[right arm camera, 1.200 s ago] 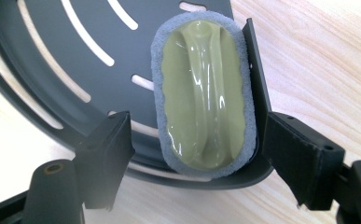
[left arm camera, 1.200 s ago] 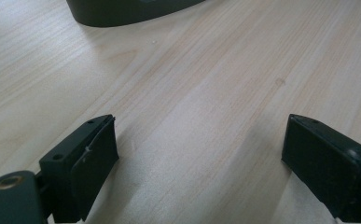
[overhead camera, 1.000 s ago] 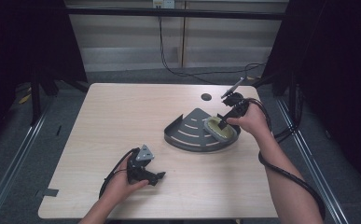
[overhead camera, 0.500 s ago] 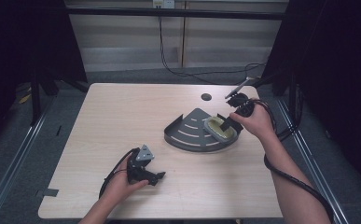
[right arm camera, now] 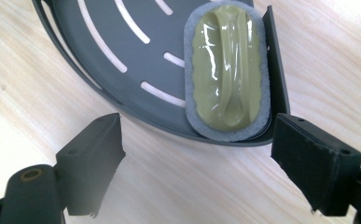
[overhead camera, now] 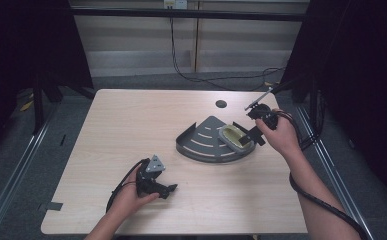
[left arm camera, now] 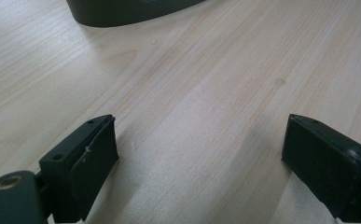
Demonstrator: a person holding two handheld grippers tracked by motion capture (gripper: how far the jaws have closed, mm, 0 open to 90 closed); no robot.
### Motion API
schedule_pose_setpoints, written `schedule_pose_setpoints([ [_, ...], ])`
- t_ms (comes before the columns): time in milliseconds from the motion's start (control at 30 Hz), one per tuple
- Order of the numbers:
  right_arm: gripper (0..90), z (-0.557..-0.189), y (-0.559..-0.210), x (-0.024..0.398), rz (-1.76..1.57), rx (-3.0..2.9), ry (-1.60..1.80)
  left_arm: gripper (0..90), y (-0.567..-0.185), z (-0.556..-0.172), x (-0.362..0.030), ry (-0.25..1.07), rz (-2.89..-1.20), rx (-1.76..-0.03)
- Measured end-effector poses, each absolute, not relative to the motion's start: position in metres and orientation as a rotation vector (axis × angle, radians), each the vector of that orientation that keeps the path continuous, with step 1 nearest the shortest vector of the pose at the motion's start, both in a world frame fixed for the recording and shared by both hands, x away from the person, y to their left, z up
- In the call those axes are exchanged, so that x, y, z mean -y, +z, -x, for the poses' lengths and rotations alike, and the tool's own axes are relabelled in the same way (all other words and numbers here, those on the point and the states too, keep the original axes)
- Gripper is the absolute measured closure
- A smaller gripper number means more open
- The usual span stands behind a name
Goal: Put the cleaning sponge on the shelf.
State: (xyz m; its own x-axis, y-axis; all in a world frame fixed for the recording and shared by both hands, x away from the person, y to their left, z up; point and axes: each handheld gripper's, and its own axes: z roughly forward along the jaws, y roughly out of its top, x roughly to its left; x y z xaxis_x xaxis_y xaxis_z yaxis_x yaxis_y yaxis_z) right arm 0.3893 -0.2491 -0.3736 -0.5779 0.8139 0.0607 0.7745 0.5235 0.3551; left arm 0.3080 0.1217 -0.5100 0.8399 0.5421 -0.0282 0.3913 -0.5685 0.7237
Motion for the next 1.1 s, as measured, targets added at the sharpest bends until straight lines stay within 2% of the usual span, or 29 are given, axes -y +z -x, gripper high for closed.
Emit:
schedule_pose_setpoints([
  [1100,16.7,-0.330,-0.411,0.273,-1.379,-2.653,0.684,9.7,-0.509,-0.308,-0.122,0.253,-2.259,-0.670],
])
